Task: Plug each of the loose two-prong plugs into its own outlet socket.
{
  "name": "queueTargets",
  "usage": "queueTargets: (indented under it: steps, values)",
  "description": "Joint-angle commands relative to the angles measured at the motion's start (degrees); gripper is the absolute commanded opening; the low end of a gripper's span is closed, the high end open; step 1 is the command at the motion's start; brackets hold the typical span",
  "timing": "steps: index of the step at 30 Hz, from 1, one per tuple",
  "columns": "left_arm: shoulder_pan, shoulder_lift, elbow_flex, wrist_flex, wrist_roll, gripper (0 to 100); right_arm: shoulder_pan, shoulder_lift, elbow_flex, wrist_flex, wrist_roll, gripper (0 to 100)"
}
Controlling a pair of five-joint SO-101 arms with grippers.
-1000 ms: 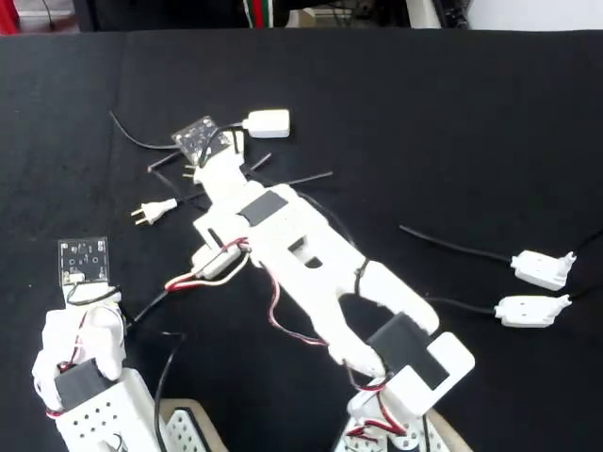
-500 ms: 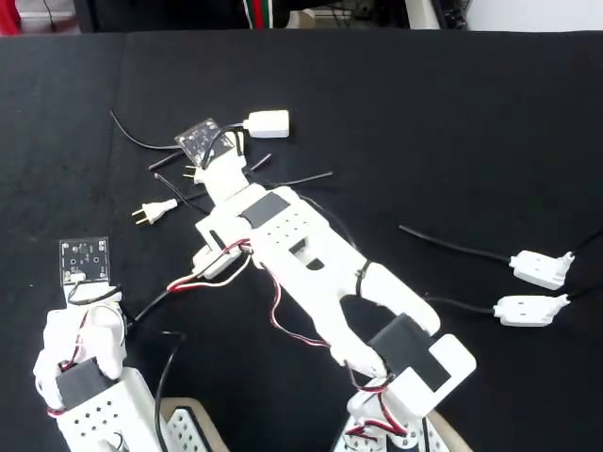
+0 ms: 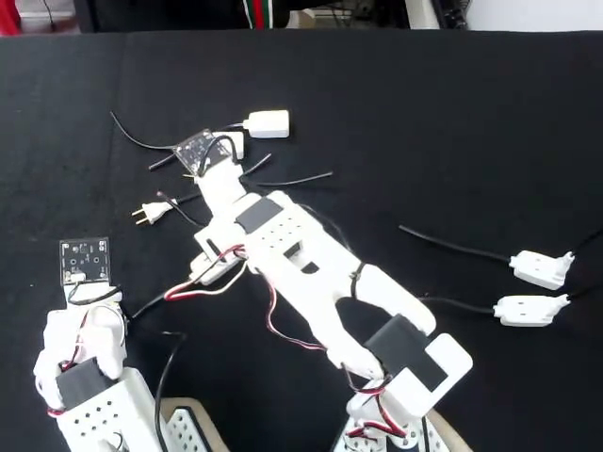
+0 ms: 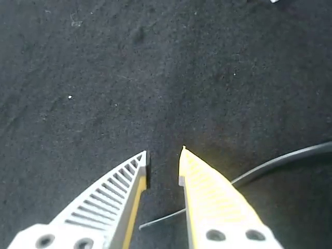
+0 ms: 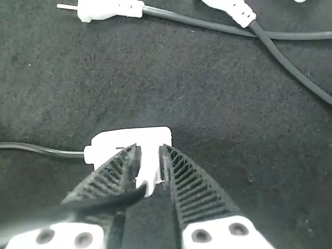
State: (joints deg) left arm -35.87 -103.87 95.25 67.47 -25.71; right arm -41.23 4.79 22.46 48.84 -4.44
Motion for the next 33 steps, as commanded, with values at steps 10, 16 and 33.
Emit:
queueTargets:
  steps: [10, 16, 33]
  values:
    - [-0.40, -0.53, -0.31, -0.09, -0.35, 12, -1.32, -0.04, 8.40, -5.80, -2.20, 1.1]
    - [-0.40, -0.53, -0.31, -0.09, -0.35, 12, -4.48, 0.66, 9.63, -6.59, -2.90, 1.1]
    - [-0.40, -0.53, -0.31, -0.09, -0.35, 12, 23.21, -2.59, 7.60, 8.79, 15.30, 1.1]
